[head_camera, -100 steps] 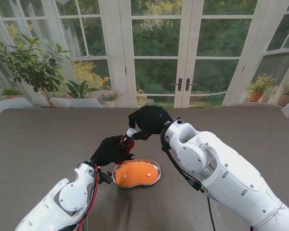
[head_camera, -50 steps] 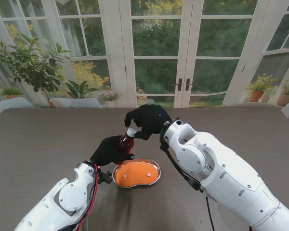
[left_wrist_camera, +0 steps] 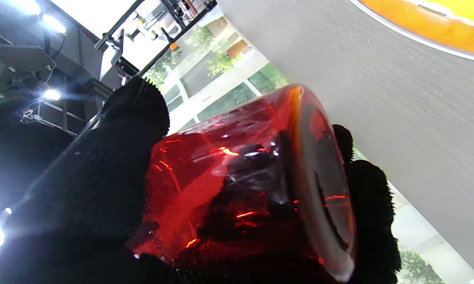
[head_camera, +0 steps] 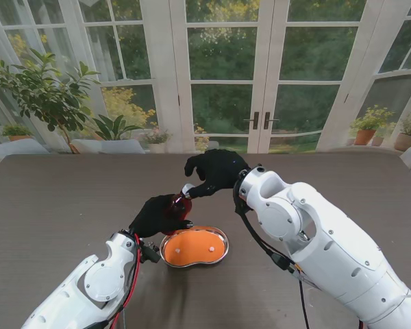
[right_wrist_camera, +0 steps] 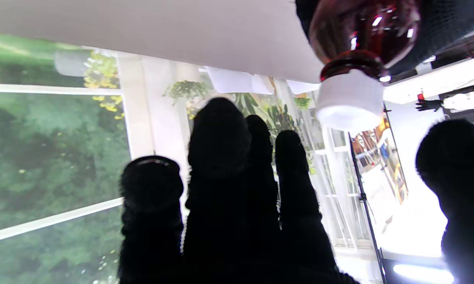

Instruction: Collect the cotton balls from the tray into a sample bottle

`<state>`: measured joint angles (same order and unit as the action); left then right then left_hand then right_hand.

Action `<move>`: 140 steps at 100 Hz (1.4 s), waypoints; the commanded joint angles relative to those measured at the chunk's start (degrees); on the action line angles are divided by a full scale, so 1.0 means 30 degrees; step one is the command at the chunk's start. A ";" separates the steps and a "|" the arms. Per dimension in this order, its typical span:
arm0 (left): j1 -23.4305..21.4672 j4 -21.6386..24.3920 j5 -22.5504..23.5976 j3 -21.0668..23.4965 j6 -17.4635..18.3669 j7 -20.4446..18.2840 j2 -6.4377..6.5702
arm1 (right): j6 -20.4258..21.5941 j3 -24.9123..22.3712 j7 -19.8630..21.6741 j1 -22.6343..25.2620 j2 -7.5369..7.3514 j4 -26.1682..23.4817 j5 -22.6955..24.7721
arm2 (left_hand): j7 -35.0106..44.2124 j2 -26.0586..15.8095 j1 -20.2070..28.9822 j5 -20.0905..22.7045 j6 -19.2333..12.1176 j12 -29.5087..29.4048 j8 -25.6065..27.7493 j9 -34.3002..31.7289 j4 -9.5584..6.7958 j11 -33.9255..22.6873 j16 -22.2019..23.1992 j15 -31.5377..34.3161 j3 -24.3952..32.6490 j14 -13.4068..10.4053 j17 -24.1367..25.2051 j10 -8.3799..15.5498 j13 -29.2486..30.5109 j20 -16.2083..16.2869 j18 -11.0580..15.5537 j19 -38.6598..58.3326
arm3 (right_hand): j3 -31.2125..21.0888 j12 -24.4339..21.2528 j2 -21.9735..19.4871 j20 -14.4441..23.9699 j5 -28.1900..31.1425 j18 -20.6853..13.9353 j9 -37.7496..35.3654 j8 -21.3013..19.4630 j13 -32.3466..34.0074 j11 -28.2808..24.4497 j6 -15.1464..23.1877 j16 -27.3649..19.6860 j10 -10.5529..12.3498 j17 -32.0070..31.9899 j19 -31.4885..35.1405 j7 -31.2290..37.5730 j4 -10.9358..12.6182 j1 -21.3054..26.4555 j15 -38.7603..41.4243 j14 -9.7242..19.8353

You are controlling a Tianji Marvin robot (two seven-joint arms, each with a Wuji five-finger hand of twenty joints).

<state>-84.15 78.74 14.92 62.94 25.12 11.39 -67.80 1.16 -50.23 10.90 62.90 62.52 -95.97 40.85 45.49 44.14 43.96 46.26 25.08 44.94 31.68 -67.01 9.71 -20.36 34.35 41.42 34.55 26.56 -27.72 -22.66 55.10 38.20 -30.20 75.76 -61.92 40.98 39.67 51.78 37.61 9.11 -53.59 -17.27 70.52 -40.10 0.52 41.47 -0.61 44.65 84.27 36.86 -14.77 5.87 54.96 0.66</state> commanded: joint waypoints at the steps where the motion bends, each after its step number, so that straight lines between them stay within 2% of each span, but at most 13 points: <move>1: -0.0027 0.0083 -0.0038 -0.0034 -0.0033 -0.0305 -0.0086 | -0.0199 0.0123 0.0211 0.0000 0.0017 -0.0133 0.0106 | 0.3267 -0.3744 0.3440 0.1484 -0.4364 -0.0068 0.0615 -0.1146 -0.0178 -0.0125 0.0337 0.0254 0.3015 0.0048 0.0924 0.2021 0.0013 0.0183 0.0576 -0.0532 | 0.1251 -0.0146 -0.1440 0.0482 0.0923 0.0011 -0.0150 -0.0859 0.0653 -0.0245 0.0150 0.0299 -0.0345 0.0365 0.0597 0.0281 0.0943 -0.0712 0.0393 -0.0292; 4: -0.0019 0.0075 -0.0039 -0.0044 -0.0025 -0.0295 -0.0090 | -0.0389 0.0201 0.0146 -0.0012 0.0034 -0.0130 0.0239 | 0.3257 -0.3759 0.3474 0.1479 -0.4323 -0.0067 0.0611 -0.1145 -0.0185 -0.0122 0.0334 0.0241 0.3028 0.0073 0.0925 0.1988 -0.0011 0.0183 0.0566 -0.0534 | 0.2049 -0.0145 -0.2203 0.0431 0.1531 0.0060 -0.0436 -0.1210 0.0891 -0.0209 0.0219 0.0258 -0.0414 0.0567 0.0699 0.0484 0.1122 -0.0698 0.0440 -0.0221; 18: 0.0016 0.0020 0.0017 -0.0066 0.0033 -0.0270 -0.0090 | -0.0901 0.0576 0.0196 -0.0160 0.0038 -0.0124 0.0663 | 0.3246 -0.3734 0.3531 0.1473 -0.4332 -0.0035 0.0619 -0.1142 -0.0189 -0.0125 0.0337 0.0259 0.3013 0.0028 0.0926 0.2010 0.0029 0.0184 0.0554 -0.0537 | 0.4329 -0.0028 -0.3984 0.0276 0.3793 0.0221 -0.1297 -0.2085 0.1557 -0.0122 0.0730 0.0283 -0.0515 0.1135 0.0904 0.1130 0.1522 -0.0504 0.0534 -0.0265; 29: -0.0003 0.0021 0.0056 -0.0045 0.0043 -0.0232 -0.0092 | -0.0972 0.0803 0.0258 -0.0268 0.0052 -0.0016 0.0556 | 0.3241 -0.3720 0.3538 0.1487 -0.4340 -0.0017 0.0625 -0.1148 -0.0193 -0.0121 0.0338 0.0266 0.3014 0.0014 0.0925 0.1981 0.0032 0.0184 0.0558 -0.0537 | 0.5387 0.0078 -0.4494 0.0249 0.4902 0.0348 -0.1669 -0.2465 0.1587 -0.0064 0.0953 0.0428 -0.0516 0.1270 0.0974 0.1321 0.1761 -0.0102 0.0843 -0.0293; 37: -0.0024 0.0036 0.0083 -0.0022 0.0044 -0.0219 -0.0088 | -0.0958 0.0934 0.0263 -0.0314 0.0044 0.0003 0.0706 | 0.3235 -0.3734 0.3535 0.1485 -0.4346 -0.0014 0.0624 -0.1156 -0.0194 -0.0121 0.0337 0.0266 0.3013 0.0038 0.0926 0.2000 0.0039 0.0184 0.0560 -0.0538 | 0.5467 0.0109 -0.4430 0.0239 0.5592 0.0361 -0.1901 -0.2615 0.1647 -0.0099 0.1189 0.0501 -0.0443 0.1419 0.1024 0.1570 0.1821 0.0147 0.1056 -0.0157; 43: -0.0035 0.0039 0.0094 -0.0011 0.0051 -0.0187 -0.0095 | -0.0926 0.0997 0.0223 -0.0322 0.0048 0.0012 0.0793 | 0.3223 -0.3741 0.3556 0.1484 -0.4305 -0.0006 0.0627 -0.1152 -0.0197 -0.0115 0.0338 0.0270 0.3007 0.0021 0.0905 0.1997 0.0039 0.0186 0.0558 -0.0530 | 0.5301 0.0166 -0.4234 0.0207 0.6162 0.0398 -0.2136 -0.2779 0.1641 -0.0170 0.1365 0.0575 -0.0320 0.1518 0.1036 0.1813 0.1896 0.0505 0.1334 -0.0156; 64: -0.0006 -0.0006 0.0088 -0.0026 0.0118 -0.0090 -0.0125 | -0.0724 0.1160 0.0145 -0.0370 0.0039 0.0012 0.1080 | 0.3212 -0.3753 0.3551 0.1490 -0.4314 -0.0005 0.0636 -0.1145 -0.0198 -0.0098 0.0331 0.0257 0.2992 0.0041 0.0905 0.1974 0.0021 0.0186 0.0558 -0.0530 | 0.2597 0.0443 -0.2996 0.0076 0.7019 0.0431 -0.2668 -0.3362 0.1642 -0.0422 0.1877 0.0495 -0.0052 0.1738 0.1186 0.2089 0.1754 0.0992 0.2073 0.0088; 82: 0.0023 -0.0049 0.0098 -0.0033 0.0207 -0.0047 -0.0135 | -0.0528 0.1244 -0.0142 -0.0384 0.0080 0.0084 0.1209 | 0.3213 -0.3745 0.3562 0.1501 -0.4345 0.0004 0.0643 -0.1149 -0.0203 -0.0097 0.0326 0.0256 0.2990 0.0034 0.0905 0.1994 0.0028 0.0186 0.0558 -0.0530 | 0.0398 0.0520 -0.2886 -0.0049 0.7305 0.0480 -0.3082 -0.3638 0.1663 -0.0583 0.2130 0.0498 0.0138 0.1958 0.1311 0.2343 0.1670 0.1917 0.2667 0.0247; 85: 0.0021 -0.0054 0.0104 -0.0029 0.0220 -0.0042 -0.0135 | -0.0482 0.1251 -0.0187 -0.0384 0.0090 0.0110 0.1173 | 0.3213 -0.3742 0.3548 0.1498 -0.4349 0.0007 0.0643 -0.1143 -0.0200 -0.0095 0.0325 0.0255 0.2984 0.0021 0.0905 0.2005 0.0026 0.0185 0.0558 -0.0530 | 0.0098 0.0524 -0.2638 -0.0107 0.7069 0.0484 -0.3123 -0.2017 0.1658 -0.0606 0.2370 0.0385 0.0201 0.1957 0.1338 0.3136 0.0288 0.2544 0.2701 0.0293; 87: 0.0018 -0.0056 0.0109 -0.0026 0.0227 -0.0040 -0.0134 | -0.0431 0.1256 -0.0217 -0.0388 0.0096 0.0136 0.1147 | 0.3202 -0.3762 0.3560 0.1477 -0.4366 0.0006 0.0639 -0.1143 -0.0207 -0.0095 0.0322 0.0246 0.2999 0.0030 0.0905 0.2006 0.0011 0.0185 0.0558 -0.0530 | -0.0064 0.0526 -0.2563 -0.0120 0.6860 0.0473 -0.3147 -0.1253 0.1638 -0.0620 0.2513 0.0351 0.0246 0.1950 0.1334 0.3661 -0.0134 0.2821 0.2672 0.0305; 95: -0.0009 -0.0041 0.0116 -0.0007 0.0220 -0.0065 -0.0123 | -0.0202 0.1247 -0.0395 -0.0374 0.0118 0.0226 0.1117 | 0.3202 -0.3769 0.3545 0.1485 -0.4351 0.0021 0.0638 -0.1160 -0.0202 -0.0109 0.0323 0.0254 0.2990 0.0000 0.0905 0.2053 0.0027 0.0185 0.0558 -0.0530 | -0.0658 0.0502 -0.1932 -0.0148 0.5906 0.0374 -0.3127 -0.0157 0.1661 -0.0602 0.3150 0.0326 0.0393 0.1882 0.1275 0.4836 -0.0986 0.3841 0.2650 0.0408; 121: -0.0048 0.0009 0.0125 0.0021 0.0175 -0.0112 -0.0105 | 0.0687 0.1049 -0.0724 -0.0314 0.0178 0.0429 0.0570 | 0.3220 -0.3756 0.3531 0.1490 -0.4377 0.0017 0.0649 -0.1147 -0.0195 -0.0093 0.0321 0.0250 0.2987 0.0014 0.0905 0.2030 0.0028 0.0185 0.0558 -0.0530 | -0.1918 0.0521 0.0832 -0.0232 0.3498 0.0207 -0.2886 0.1699 0.1658 -0.0640 0.3960 0.0172 0.0625 0.1549 0.0944 0.5771 -0.1465 0.5958 0.2068 0.0657; 140: -0.0035 -0.0001 0.0082 0.0002 0.0157 -0.0163 -0.0101 | 0.1280 0.0948 -0.1235 -0.0275 0.0242 0.0570 0.0582 | 0.3214 -0.3744 0.3561 0.1479 -0.4336 0.0021 0.0651 -0.1157 -0.0200 -0.0095 0.0324 0.0254 0.2995 0.0038 0.0905 0.2019 0.0032 0.0185 0.0558 -0.0530 | -0.3205 0.1288 0.3137 -0.0383 0.3282 -0.0020 -0.3030 0.1958 0.1676 -0.0385 0.3919 0.0168 0.0859 0.1621 0.0728 0.5384 -0.1639 0.7191 0.1840 0.0944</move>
<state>-84.20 78.55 15.27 62.96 25.65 12.04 -67.85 4.54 -47.44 6.82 61.85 62.89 -94.12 42.31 45.49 44.14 44.51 46.26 25.08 44.92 31.69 -67.01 9.71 -20.36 34.36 41.40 34.54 26.55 -27.72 -22.66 55.10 38.22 -30.20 75.73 -66.36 43.70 47.95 51.22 48.02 9.19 -62.09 -11.37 72.83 -40.88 4.17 42.12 0.23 49.41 84.60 50.11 -19.41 23.15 60.65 1.65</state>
